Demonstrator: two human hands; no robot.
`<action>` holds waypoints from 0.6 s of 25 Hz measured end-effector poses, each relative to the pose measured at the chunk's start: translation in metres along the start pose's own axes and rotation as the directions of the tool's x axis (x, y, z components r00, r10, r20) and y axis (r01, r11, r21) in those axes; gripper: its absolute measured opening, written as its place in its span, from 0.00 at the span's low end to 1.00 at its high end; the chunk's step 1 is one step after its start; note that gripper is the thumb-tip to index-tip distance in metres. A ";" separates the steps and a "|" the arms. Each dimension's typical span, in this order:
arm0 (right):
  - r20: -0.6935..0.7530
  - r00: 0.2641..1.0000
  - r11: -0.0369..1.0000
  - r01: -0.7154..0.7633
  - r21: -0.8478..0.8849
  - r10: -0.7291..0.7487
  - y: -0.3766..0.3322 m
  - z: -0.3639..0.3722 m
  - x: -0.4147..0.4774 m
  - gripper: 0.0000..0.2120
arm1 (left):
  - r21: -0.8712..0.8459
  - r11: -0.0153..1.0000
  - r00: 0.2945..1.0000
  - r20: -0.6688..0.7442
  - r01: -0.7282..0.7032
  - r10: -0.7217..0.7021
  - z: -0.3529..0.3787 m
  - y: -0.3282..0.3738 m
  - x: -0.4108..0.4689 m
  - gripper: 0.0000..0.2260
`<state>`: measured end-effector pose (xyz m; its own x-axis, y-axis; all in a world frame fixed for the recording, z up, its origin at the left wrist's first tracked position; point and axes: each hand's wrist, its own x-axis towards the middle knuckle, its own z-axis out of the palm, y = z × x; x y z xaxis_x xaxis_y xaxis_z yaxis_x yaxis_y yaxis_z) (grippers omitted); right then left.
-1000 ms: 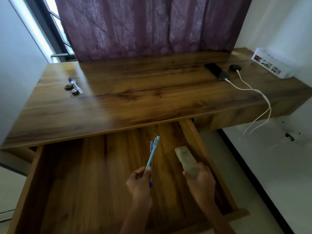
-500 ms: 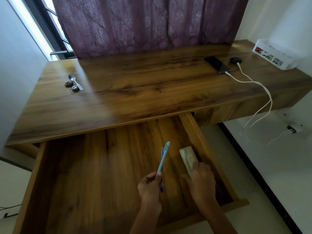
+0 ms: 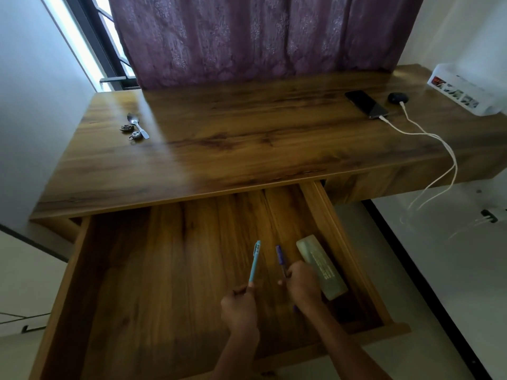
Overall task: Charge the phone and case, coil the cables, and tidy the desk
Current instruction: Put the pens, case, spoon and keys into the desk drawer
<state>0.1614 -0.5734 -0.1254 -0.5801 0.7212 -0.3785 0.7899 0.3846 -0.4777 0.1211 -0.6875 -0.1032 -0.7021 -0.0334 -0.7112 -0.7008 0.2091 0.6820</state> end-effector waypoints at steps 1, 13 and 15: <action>-0.001 1.000 0.998 0.008 -0.056 -0.008 0.001 0.004 0.002 0.09 | 0.057 0.998 0.999 -0.011 -0.030 0.031 0.001 -0.002 0.000 0.05; -0.044 0.998 0.999 0.046 -0.011 -0.047 0.010 0.015 0.003 0.04 | 0.752 0.463 0.872 0.314 -0.470 0.376 0.019 -0.020 0.012 0.09; -0.074 0.995 0.998 0.065 -0.007 -0.065 0.006 0.012 -0.003 0.07 | 0.747 0.457 0.867 0.336 -0.483 0.367 0.017 -0.020 0.013 0.09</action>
<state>0.1650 -0.5799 -0.1365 -0.6139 0.7353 -0.2872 0.7521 0.4342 -0.4959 0.1282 -0.6753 -0.1286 -0.8241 0.3764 -0.4234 0.1128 0.8415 0.5284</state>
